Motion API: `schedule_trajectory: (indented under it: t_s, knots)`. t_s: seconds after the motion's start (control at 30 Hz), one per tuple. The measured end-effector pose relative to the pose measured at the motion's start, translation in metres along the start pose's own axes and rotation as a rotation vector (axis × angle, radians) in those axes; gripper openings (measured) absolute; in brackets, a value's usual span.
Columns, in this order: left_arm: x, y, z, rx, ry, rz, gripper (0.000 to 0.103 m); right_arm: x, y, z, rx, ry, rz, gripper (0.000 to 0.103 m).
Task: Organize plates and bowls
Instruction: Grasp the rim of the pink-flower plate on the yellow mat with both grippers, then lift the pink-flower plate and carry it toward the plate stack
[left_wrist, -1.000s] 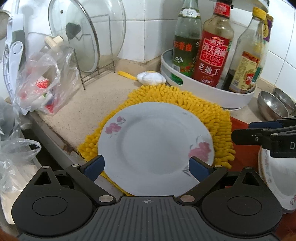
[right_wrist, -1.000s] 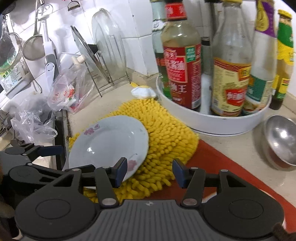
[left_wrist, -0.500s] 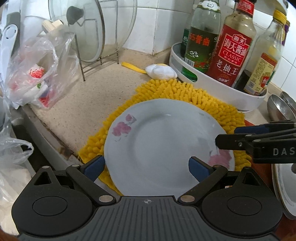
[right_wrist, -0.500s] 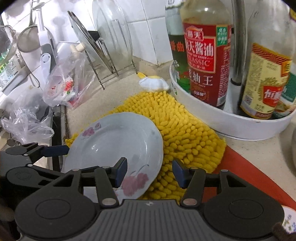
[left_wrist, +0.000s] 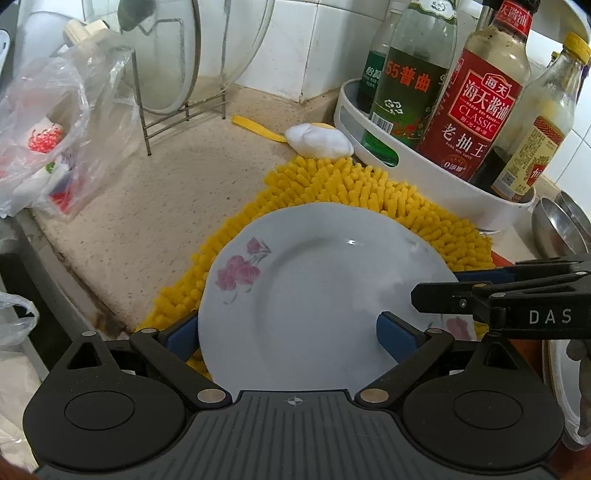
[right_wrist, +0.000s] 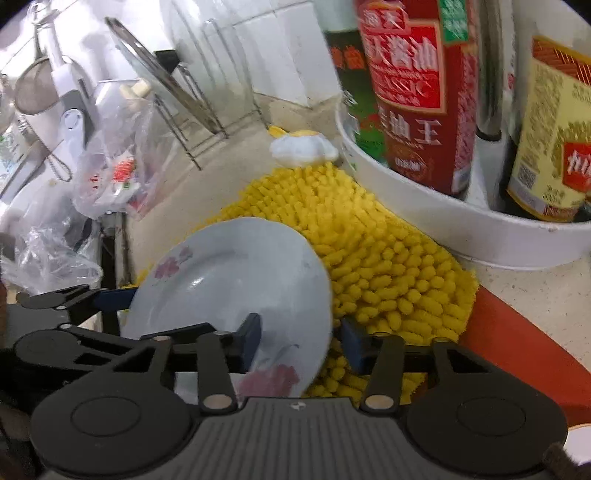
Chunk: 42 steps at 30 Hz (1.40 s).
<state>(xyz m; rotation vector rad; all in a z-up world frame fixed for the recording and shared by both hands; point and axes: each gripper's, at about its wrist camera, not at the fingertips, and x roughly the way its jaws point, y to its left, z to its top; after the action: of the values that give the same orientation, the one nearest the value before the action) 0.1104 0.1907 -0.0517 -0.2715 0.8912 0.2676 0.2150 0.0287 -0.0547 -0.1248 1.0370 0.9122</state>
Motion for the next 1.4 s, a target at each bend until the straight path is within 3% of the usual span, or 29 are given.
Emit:
schedule_trajectory:
  t_s: [0.5, 0.67, 0.97, 1.4]
  knots:
    - [0.006, -0.007, -0.003, 0.069, -0.01, -0.002, 0.103, 0.002, 0.001, -0.007, 0.032, -0.005, -0.01, 0.043]
    - [0.004, -0.006, -0.007, 0.063, -0.029, -0.001, 0.103, 0.005, 0.002, -0.005, 0.027, 0.006, 0.038, 0.06]
    - [0.006, -0.005, -0.004, 0.033, -0.01, 0.0, 0.103, 0.007, 0.014, -0.001, 0.033, 0.01, -0.04, 0.055]
    - [-0.015, -0.025, -0.001, 0.073, -0.061, 0.076, 0.101, -0.019, 0.016, -0.005, 0.053, -0.05, -0.039, 0.053]
